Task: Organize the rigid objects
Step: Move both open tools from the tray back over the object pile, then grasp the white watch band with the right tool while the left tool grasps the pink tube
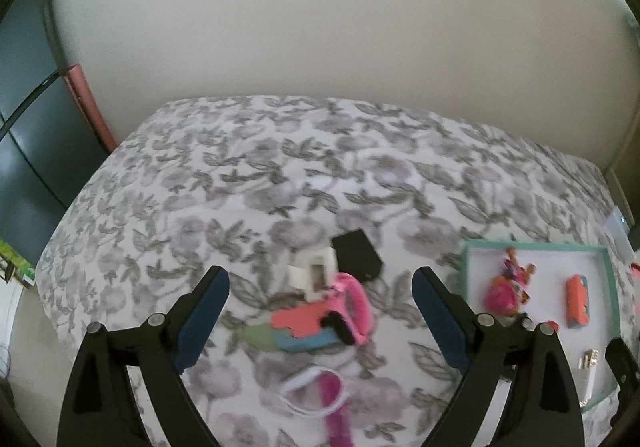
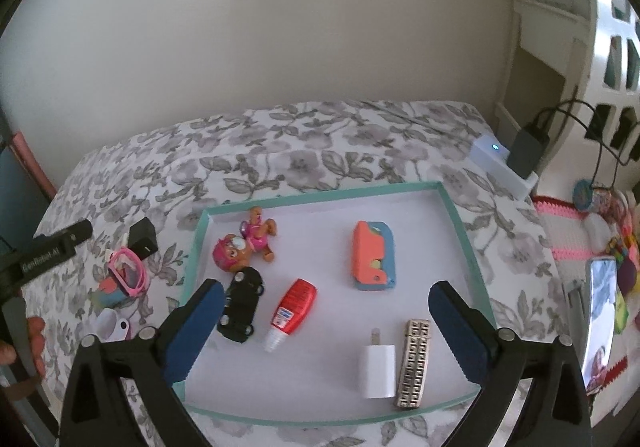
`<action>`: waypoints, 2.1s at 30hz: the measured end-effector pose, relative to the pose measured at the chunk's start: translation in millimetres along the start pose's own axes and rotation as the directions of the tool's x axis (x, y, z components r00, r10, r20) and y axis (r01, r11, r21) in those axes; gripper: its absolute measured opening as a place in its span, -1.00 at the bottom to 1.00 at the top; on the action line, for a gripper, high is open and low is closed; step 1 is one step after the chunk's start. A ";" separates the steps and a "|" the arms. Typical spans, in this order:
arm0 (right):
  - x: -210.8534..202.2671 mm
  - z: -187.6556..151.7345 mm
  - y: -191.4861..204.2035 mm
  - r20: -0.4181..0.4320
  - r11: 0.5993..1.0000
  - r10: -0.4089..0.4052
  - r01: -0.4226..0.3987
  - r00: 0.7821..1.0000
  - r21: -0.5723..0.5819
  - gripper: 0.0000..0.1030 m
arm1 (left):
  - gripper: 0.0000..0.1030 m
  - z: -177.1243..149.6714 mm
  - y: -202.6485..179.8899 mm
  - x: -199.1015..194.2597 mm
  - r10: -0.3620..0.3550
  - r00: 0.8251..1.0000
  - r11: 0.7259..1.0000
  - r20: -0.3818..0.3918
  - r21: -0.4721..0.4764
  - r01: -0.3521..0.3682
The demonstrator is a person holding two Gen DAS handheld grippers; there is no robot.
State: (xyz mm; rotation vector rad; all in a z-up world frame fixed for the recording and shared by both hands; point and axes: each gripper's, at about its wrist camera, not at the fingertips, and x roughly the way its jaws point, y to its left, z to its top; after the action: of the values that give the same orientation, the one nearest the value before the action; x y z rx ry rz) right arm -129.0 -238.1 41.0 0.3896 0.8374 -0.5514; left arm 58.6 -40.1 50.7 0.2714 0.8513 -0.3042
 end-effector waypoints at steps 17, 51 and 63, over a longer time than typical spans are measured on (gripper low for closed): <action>21.6 -5.3 116.8 -0.045 0.974 0.170 -0.175 0.984 -0.143 1.00 | 0.81 2.3 111.7 24.8 0.077 0.991 0.993 -0.110 -0.079 -0.086; 106.2 -76.1 249.6 -0.322 0.885 0.213 -0.322 0.922 -0.336 0.92 | 0.81 -47.3 144.7 123.2 -0.005 0.916 0.991 -0.401 -0.122 -0.048; 102.8 -72.0 249.7 -0.338 0.873 0.273 -0.379 0.901 -0.307 0.31 | 0.81 -45.4 139.1 116.4 -0.060 0.909 0.988 -0.411 -0.154 -0.004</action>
State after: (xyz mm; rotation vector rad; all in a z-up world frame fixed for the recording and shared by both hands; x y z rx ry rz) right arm 34.2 -33.2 -56.4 0.2610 1.1018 -0.0093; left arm 150.7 86.4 -51.7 0.1832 1.2957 -0.2083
